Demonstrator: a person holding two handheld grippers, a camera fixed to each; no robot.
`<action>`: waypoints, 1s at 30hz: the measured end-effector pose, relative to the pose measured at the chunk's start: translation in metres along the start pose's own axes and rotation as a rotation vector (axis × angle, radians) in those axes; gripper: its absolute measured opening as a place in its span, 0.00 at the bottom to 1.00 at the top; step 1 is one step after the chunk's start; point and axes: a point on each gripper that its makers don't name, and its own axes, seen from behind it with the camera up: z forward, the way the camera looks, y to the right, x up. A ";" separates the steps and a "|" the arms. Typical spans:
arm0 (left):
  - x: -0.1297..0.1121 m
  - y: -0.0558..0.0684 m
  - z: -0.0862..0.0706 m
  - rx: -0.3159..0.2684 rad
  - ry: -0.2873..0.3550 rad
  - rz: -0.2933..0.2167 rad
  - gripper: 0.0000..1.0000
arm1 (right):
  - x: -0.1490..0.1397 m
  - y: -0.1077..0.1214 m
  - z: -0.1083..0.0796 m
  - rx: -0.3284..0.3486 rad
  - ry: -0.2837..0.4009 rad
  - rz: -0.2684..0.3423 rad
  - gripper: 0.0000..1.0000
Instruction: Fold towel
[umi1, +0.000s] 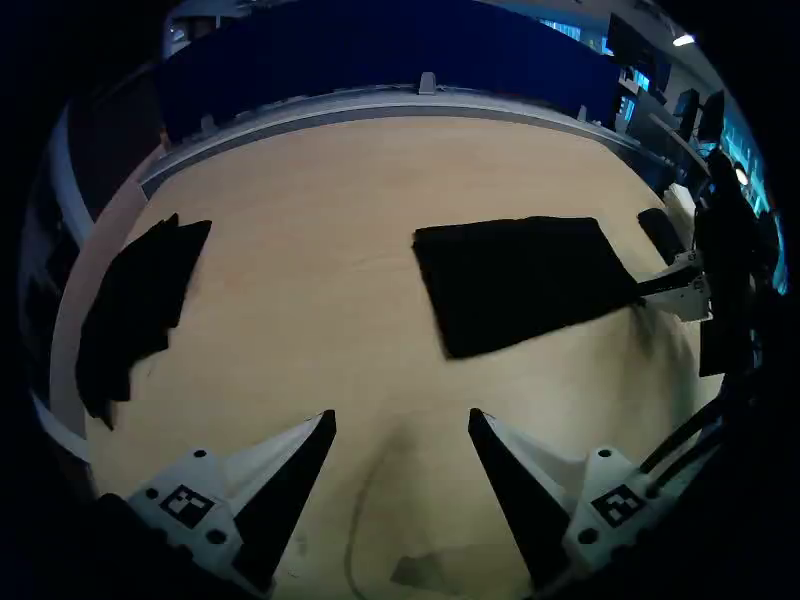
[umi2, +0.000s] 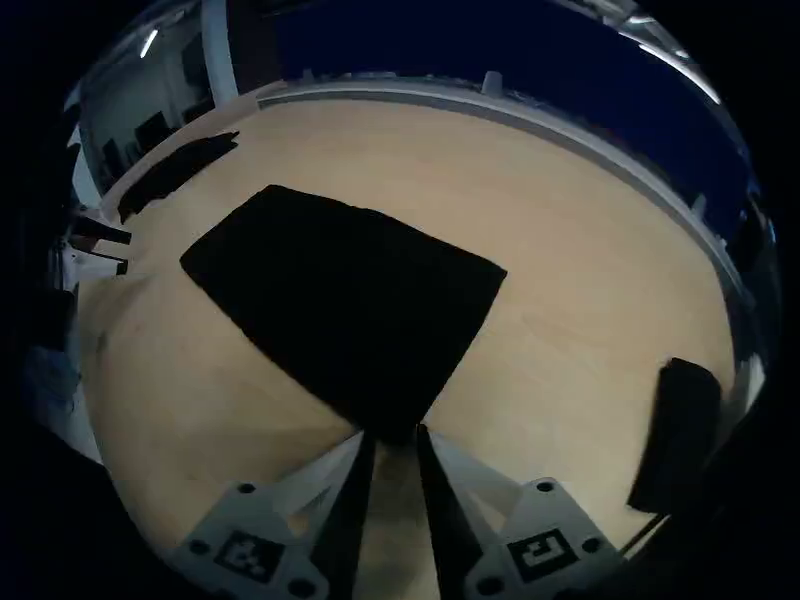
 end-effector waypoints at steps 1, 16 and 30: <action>0.000 0.000 0.001 0.000 -0.001 0.000 0.99 | 0.000 0.000 0.000 0.001 -0.001 0.002 0.25; 0.000 0.004 0.004 -0.006 -0.006 0.008 0.99 | 0.008 -0.001 -0.003 0.009 0.016 0.022 0.11; 0.010 0.002 0.000 -0.010 0.014 -0.001 0.99 | 0.075 -0.006 -0.034 0.002 0.141 -0.016 0.11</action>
